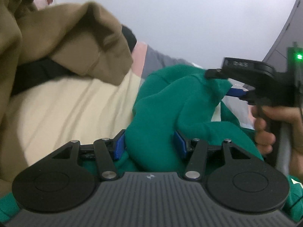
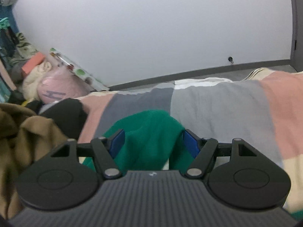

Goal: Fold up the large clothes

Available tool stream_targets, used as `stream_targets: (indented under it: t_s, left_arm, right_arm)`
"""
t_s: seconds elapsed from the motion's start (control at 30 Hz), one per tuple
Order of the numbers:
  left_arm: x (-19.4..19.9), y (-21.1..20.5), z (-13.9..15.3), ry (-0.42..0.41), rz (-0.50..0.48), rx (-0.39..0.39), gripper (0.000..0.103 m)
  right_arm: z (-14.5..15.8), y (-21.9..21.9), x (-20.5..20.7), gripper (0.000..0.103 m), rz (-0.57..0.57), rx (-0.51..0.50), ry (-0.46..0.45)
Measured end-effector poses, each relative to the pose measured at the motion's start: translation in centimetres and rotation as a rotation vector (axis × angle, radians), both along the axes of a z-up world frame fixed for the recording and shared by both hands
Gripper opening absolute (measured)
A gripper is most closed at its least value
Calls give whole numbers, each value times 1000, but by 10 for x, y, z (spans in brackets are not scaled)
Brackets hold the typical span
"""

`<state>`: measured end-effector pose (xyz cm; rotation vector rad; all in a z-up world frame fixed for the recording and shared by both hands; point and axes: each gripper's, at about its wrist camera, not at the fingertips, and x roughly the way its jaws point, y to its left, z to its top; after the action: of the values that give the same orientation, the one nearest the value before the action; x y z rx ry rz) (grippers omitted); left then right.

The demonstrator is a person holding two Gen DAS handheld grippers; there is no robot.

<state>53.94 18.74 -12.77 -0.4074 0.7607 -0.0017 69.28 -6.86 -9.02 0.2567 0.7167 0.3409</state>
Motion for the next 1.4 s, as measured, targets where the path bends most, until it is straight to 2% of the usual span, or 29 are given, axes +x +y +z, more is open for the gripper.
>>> stream_targets:
  t_s: [0.07, 0.13, 0.2, 0.27, 0.33, 0.53, 0.73, 0.87, 0.97, 1.03, 1.2, 1.3, 1.4]
  left_arm:
    - [1, 1, -1, 4, -6, -7, 60]
    - [-1, 1, 1, 5, -13, -3, 60]
    - [-3, 2, 4, 15, -9, -7, 60]
    - [-6, 4, 10, 14, -4, -21, 60]
    - [-13, 4, 20, 5, 8, -25, 60]
    - [-59, 2, 76, -77, 49, -27, 60]
    - [-146, -16, 142, -184, 54, 15, 60]
    - [-215, -49, 180, -227, 40, 39, 60]
    - [-267, -75, 194, -248, 36, 65, 60]
    - [-304, -90, 195, -249, 43, 73, 60]
    - [-380, -121, 173, -222, 52, 48, 60]
    - [-409, -134, 155, -199, 45, 64, 60]
    - [-431, -139, 135, -173, 45, 49, 60]
  right_arm:
    - [-8, 5, 6, 56, -4, 17, 24]
    - [-9, 11, 6, 30, 9, 7, 36]
    - [-5, 19, 3, 24, 28, -49, 28]
    - [9, 21, -9, 22, 56, -70, -10]
    - [31, 17, -26, 22, 84, -44, -56]
    - [113, 6, -92, 21, 129, -39, -212]
    - [196, -22, -193, 21, 113, -13, -368]
    - [221, -44, -275, 21, 101, -39, -430]
    - [216, -63, -339, 21, 85, -10, -429]
    - [200, -72, -377, 21, 86, -1, -412]
    - [150, -91, -453, 21, 84, 6, -338]
    - [111, -106, -486, 21, 65, 13, -294]
    - [79, -108, -512, 21, 65, -37, -279]
